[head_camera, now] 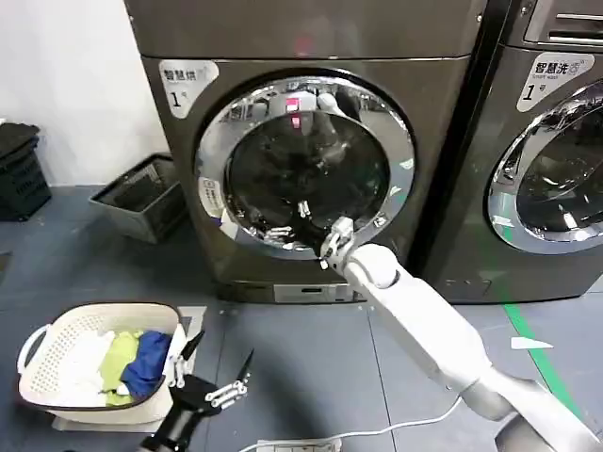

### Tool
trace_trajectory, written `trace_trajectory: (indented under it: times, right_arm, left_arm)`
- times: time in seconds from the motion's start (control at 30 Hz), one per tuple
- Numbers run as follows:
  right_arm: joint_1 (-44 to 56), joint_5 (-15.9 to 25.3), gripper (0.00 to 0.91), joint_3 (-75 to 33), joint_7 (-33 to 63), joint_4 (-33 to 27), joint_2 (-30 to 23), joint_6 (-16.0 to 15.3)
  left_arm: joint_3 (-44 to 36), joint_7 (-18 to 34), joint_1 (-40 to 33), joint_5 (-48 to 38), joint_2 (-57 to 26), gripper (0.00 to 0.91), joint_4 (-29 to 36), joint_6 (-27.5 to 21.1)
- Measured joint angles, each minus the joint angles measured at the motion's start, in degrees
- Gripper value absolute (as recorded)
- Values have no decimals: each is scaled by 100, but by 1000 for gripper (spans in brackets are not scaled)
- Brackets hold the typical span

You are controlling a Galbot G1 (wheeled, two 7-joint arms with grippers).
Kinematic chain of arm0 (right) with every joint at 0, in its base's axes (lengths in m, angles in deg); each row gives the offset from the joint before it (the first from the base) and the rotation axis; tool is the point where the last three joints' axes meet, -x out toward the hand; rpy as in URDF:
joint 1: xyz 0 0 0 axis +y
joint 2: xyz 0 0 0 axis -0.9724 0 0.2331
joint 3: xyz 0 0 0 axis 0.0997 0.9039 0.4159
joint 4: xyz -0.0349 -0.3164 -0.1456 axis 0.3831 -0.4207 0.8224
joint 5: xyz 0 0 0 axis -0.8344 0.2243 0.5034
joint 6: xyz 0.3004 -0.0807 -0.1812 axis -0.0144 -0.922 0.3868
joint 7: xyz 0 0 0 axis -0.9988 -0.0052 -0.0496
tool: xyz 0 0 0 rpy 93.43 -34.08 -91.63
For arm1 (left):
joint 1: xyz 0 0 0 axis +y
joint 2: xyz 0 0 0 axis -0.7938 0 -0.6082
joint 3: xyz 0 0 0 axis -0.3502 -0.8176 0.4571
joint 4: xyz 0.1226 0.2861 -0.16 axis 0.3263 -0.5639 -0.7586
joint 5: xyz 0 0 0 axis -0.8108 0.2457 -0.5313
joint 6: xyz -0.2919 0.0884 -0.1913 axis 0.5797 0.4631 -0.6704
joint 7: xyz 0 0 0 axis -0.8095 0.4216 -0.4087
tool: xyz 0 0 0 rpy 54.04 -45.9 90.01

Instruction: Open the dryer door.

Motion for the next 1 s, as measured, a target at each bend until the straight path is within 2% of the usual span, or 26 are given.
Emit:
trace_trajectory:
  times: [0.27, 1.0]
  right_arm:
    - [-193, 12, 907, 133, -25, -255, -173, 18]
    - [-543, 119, 907, 523, 545, -414, -609, -152]
  left_arm:
    - [1, 0, -5, 0, 11, 907, -30, 10]
    - [-5, 3, -53, -7, 30, 907, -53, 11]
